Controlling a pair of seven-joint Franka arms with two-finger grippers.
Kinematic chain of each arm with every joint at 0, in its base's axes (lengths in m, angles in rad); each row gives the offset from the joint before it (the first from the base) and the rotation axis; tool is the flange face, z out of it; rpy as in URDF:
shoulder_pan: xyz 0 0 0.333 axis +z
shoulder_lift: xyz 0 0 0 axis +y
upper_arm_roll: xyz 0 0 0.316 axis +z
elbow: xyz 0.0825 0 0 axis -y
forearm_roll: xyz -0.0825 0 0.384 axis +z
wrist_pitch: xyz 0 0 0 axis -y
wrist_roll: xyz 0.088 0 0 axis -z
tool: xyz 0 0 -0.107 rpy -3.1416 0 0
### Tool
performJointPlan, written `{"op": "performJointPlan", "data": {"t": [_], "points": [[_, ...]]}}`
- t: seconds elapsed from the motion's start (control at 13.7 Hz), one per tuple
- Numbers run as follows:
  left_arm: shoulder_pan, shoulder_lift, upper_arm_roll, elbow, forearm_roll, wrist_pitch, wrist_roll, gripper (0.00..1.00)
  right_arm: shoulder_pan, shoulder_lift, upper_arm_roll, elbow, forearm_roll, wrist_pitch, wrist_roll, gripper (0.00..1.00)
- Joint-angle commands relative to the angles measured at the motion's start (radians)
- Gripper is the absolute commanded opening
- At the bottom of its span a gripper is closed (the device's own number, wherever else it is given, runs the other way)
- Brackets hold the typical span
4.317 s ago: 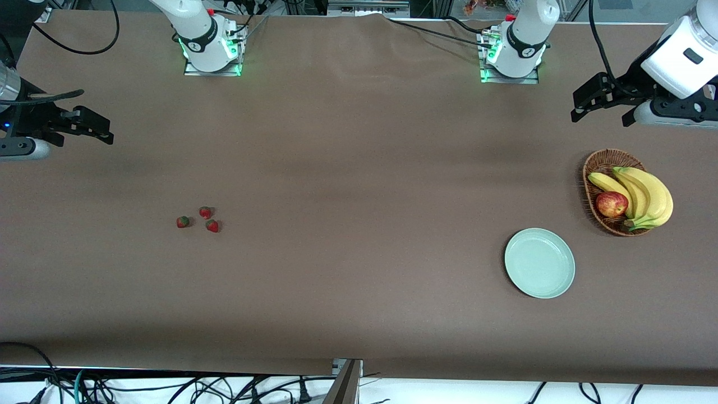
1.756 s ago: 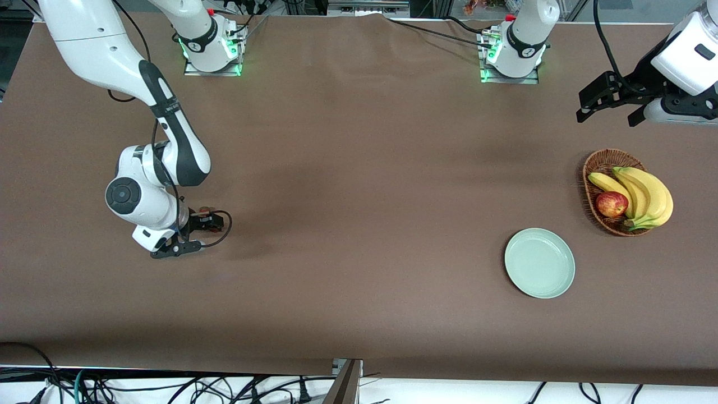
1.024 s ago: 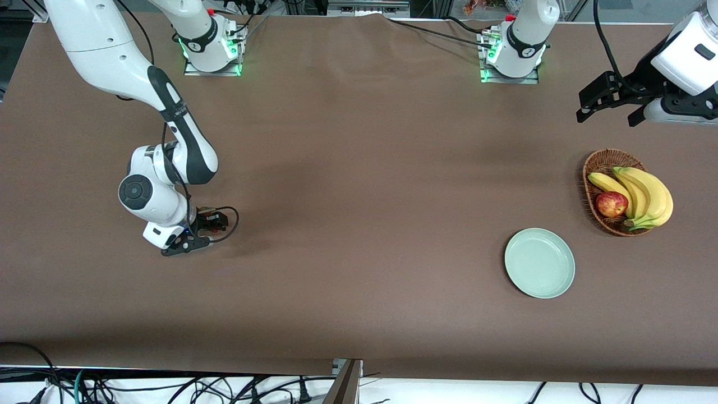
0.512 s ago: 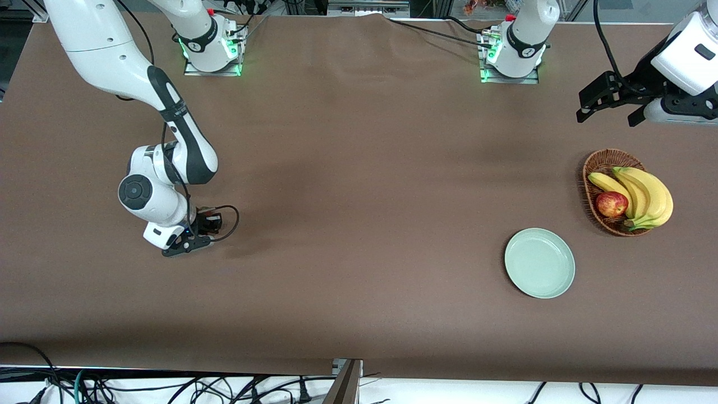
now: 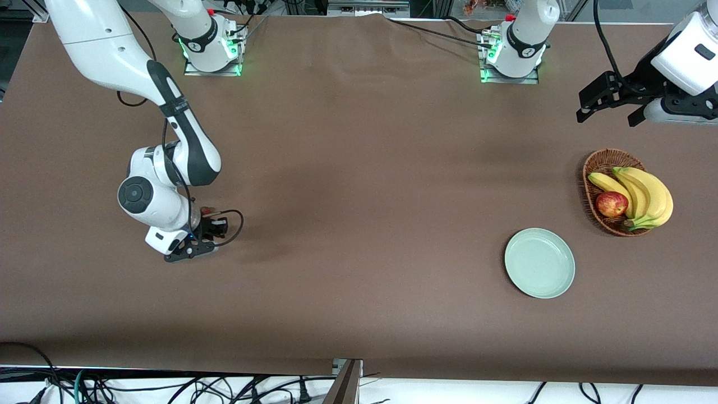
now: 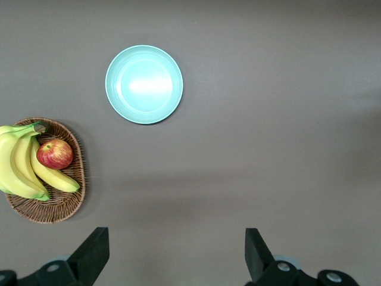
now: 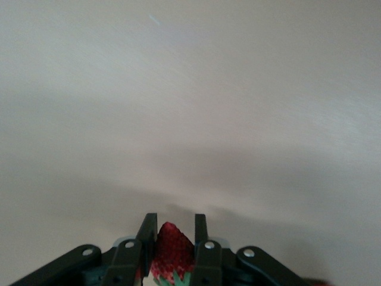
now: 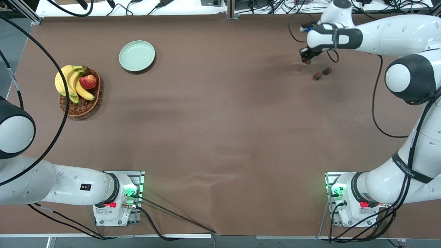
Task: Collect all strawberries into plate
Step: 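Close the right gripper on one strawberry and lift it, then carry the strawberry to mid-table and open the right gripper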
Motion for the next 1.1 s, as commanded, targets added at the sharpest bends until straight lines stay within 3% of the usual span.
{"op": "performJointPlan", "data": {"t": [0.0, 0.37, 0.51, 0.95, 1.02], "points": [[0.005, 0.003, -0.002, 0.013, 0.001, -0.004, 0.007, 1.00, 0.082, 0.011, 0.040, 0.078, 0.009, -0.048, 0.248, 0.15], [0.005, 0.003, -0.002, 0.013, 0.001, -0.003, 0.007, 1.00, 0.358, 0.115, 0.039, 0.219, 0.006, -0.034, 0.809, 0.15], [0.005, 0.003, -0.002, 0.013, 0.001, -0.003, 0.007, 1.00, 0.441, 0.172, 0.039, 0.279, 0.006, -0.006, 0.949, 0.15], [0.005, 0.007, -0.002, 0.013, 0.001, -0.003, 0.005, 1.00, 0.585, 0.277, 0.034, 0.287, 0.000, 0.166, 1.093, 0.16], [0.005, 0.008, -0.002, 0.013, 0.001, -0.004, 0.005, 1.00, 0.585, 0.278, 0.034, 0.287, 0.000, 0.166, 1.091, 0.27]]}}
